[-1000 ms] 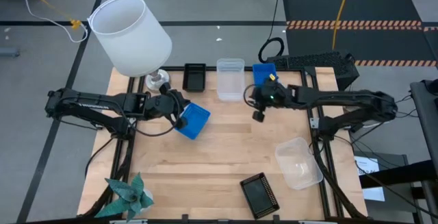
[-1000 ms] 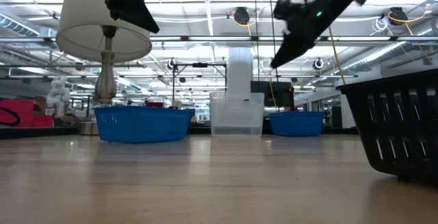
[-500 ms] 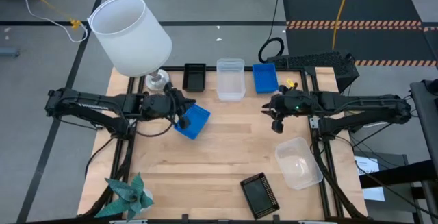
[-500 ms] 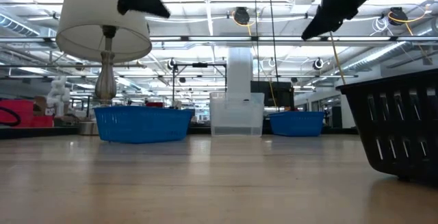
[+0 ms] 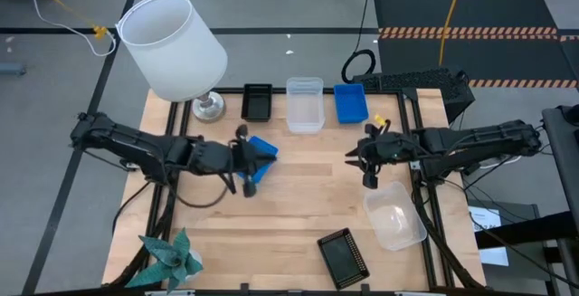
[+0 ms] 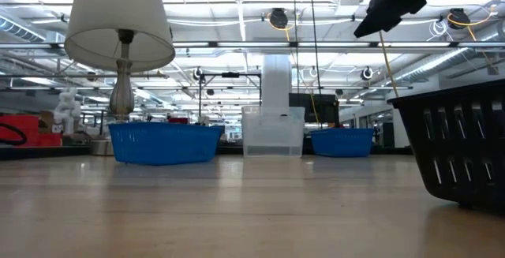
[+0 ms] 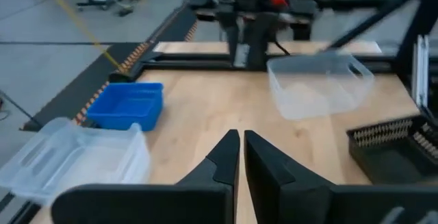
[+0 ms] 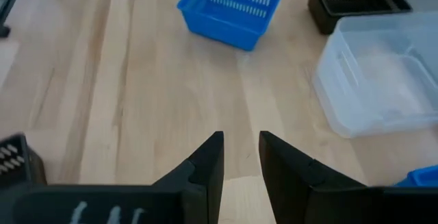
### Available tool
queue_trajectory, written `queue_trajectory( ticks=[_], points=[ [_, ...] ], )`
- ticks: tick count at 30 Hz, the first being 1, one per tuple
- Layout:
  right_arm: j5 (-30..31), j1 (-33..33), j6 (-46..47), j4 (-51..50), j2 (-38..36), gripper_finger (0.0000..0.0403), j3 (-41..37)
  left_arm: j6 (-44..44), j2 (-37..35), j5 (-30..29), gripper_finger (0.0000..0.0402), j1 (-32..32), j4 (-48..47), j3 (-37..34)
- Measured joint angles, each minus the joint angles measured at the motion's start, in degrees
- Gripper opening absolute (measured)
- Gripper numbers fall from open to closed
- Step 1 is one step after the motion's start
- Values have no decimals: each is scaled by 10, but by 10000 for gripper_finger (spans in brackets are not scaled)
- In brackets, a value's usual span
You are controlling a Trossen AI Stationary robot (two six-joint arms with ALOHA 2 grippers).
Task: Stack baskets by color
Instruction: Stack the bottom transparent bin on the stacked transparent bins
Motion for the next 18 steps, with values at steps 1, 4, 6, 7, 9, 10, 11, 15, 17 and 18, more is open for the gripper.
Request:
queue_trajectory(
  ticks=[1, 4, 6, 7, 9, 10, 11, 15, 17, 18],
  points=[
    [0, 3, -10, 1, 0, 89, 0, 5, 18, 0, 26, -3, -6, 20],
    [0, 8, -36, 1, 0, 89, 0, 20, 76, 1, 26, -11, -36, 83],
    [0, 11, -53, 1, -2, 89, 0, 22, 117, 1, 26, -18, -57, 124],
    [0, 11, -59, 1, -2, 89, 0, 23, 137, 4, 26, -20, -71, 141],
    [0, 11, -62, 0, -4, 89, 0, 31, 177, 23, 26, -27, -95, 173],
    [-3, 11, -60, -4, -5, 89, 0, 36, 195, 37, 26, -32, -99, 189],
    [-12, 11, -56, -8, -6, 89, 0, 43, 214, 50, 26, -38, -108, 206],
    [-59, 14, -15, -19, -9, 89, 0, 68, 283, 66, 26, -67, -153, 282],
    [-62, 21, 6, -21, -9, 89, 0, 74, 312, 68, 27, -79, -183, 325],
    [-61, 25, 14, -23, -9, 89, 0, 75, 326, 68, 27, -83, -194, 346]
  ],
)
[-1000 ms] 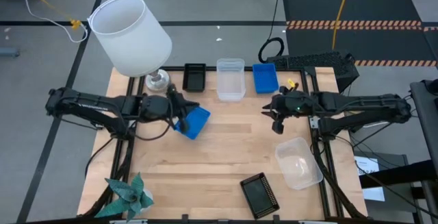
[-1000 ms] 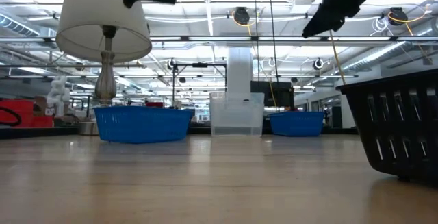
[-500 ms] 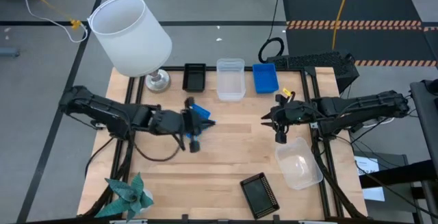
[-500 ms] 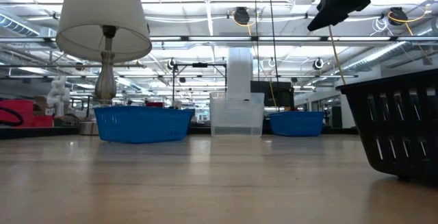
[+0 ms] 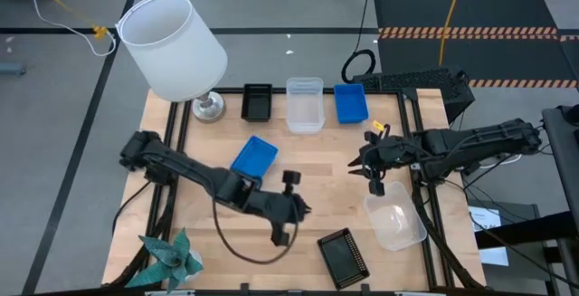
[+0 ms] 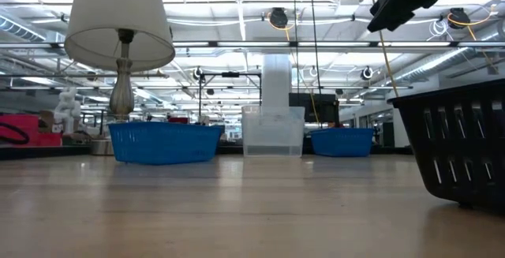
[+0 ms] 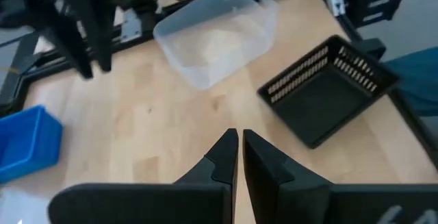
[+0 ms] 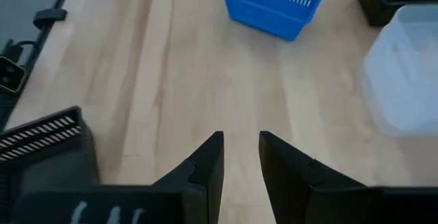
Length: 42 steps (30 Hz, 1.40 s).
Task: Stack baskets by color
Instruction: Stack the bottom transparent bin on the stacked transparent bins
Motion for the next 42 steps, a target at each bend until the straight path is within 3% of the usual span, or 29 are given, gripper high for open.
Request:
queue_trajectory(
  ticks=[7, 21, 29, 42],
  points=[
    [0, 26, 9, -2, 0, 89, 0, 12, 62, 18, 28, -17, -38, 87],
    [1, 27, 57, -42, 0, 89, 0, -22, 85, 17, 121, -6, -93, 93],
    [5, 49, 126, -64, 0, 89, 0, 0, 86, 17, 124, -5, -92, 93],
    [35, 150, 271, -136, 23, 102, -1, 18, 86, 17, 124, 6, -89, 93]
  ],
)
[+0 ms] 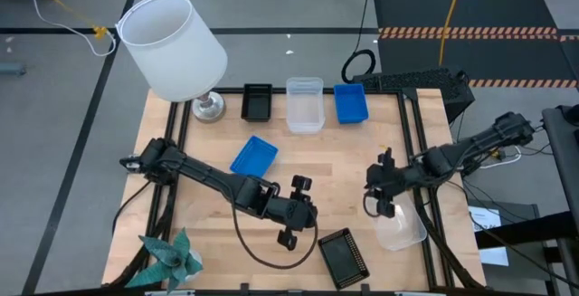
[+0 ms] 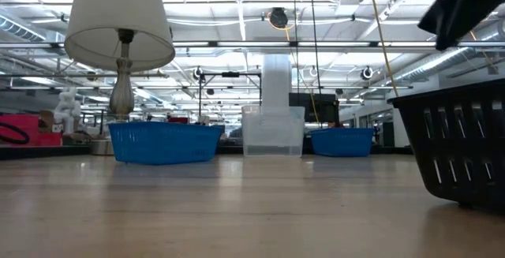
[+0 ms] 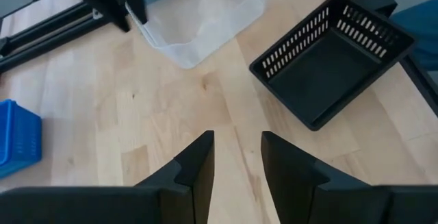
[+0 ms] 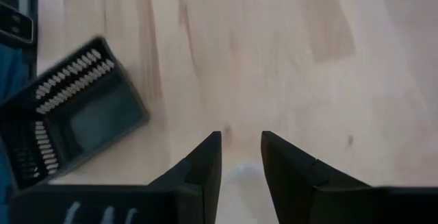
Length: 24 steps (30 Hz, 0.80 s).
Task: Stack baskets by color
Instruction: Stack the bottom transparent bin on the stacked transparent bins
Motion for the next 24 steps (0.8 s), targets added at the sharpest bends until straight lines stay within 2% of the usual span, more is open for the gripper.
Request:
queue_trajectory(
  ticks=[8, 14, 20, 24],
  points=[
    [-26, 71, 28, 6, 29, 133, 0, -16, 0, 0, 124, 3, -5, 0],
    [-78, 186, 141, 40, 41, 134, 0, -30, 0, 0, 124, 3, -4, 0],
    [-72, 310, 229, 69, 78, 134, 0, -49, 0, 0, 124, 4, 5, 0],
    [-38, 367, 292, 55, 109, 134, 0, -65, 0, 0, 124, 4, 8, 0]
  ],
)
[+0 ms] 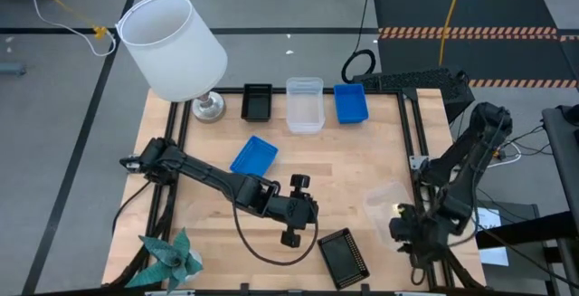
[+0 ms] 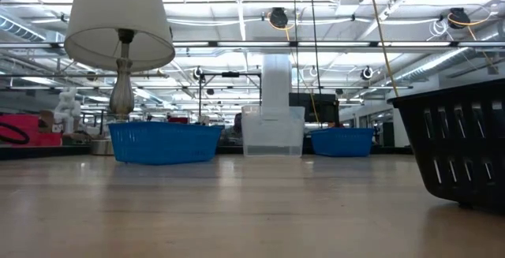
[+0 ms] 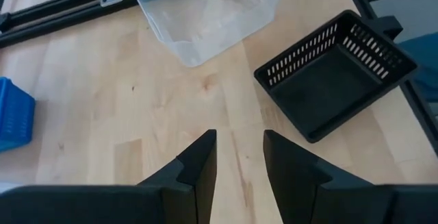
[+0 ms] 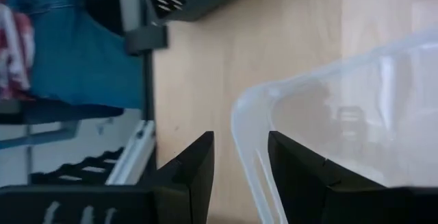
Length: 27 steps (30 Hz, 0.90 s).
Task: Stack baskets by color
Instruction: Stack the bottom transparent bin on the stacked transparent bins
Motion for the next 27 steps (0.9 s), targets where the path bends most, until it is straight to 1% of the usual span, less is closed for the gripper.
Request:
queue_trajectory(
  ticks=[3, 7, 10, 13, 16, 20, 22, 27],
  points=[
    [21, 22, 31, 0, 25, 134, 0, -10, 0, 0, 124, 0, 0, 0],
    [22, 30, 58, -3, 55, 134, 0, -13, 0, 0, 124, 0, 0, 0],
    [22, 31, 56, -2, 75, 133, 0, -13, 0, 0, 124, 0, 0, 0],
    [22, 31, 41, -1, 90, 124, 0, -11, 0, 0, 124, 0, 1, 0],
    [22, 31, 30, -3, 97, 99, 0, -11, 0, 0, 124, 1, 1, 0],
    [22, 30, 24, -1, 97, 42, 0, -11, 0, 0, 124, 3, 1, 0],
    [27, 30, 5, -7, 97, 15, 5, -11, 0, 0, 124, 3, 1, 0],
    [79, 17, -45, -49, 97, 6, 51, 4, 0, 0, 124, 4, 1, 0]
  ],
)
